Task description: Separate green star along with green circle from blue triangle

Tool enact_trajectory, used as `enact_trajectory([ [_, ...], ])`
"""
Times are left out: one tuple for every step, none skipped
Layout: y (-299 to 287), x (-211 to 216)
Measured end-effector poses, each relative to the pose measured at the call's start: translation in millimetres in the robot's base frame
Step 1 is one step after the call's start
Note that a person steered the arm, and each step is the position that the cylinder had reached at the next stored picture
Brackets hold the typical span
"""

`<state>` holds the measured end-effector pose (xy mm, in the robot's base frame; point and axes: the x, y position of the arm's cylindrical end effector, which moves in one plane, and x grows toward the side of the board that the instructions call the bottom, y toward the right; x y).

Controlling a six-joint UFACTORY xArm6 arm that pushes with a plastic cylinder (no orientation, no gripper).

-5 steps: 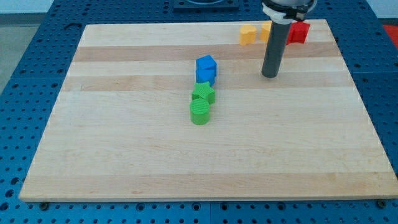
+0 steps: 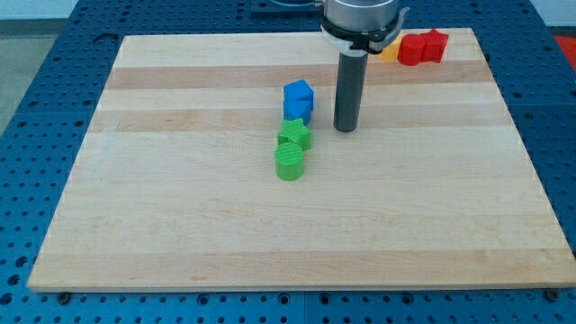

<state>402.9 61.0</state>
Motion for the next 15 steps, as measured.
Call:
enact_trajectory([
  [-14, 0],
  [-16, 0],
  [-40, 0],
  [-40, 0],
  [-52, 0],
  [-60, 0],
  [-72, 0],
  [-81, 0],
  [-87, 0],
  [-106, 0],
  [-111, 0],
  [-113, 0],
  [-125, 0],
  [-135, 0],
  [-136, 11],
])
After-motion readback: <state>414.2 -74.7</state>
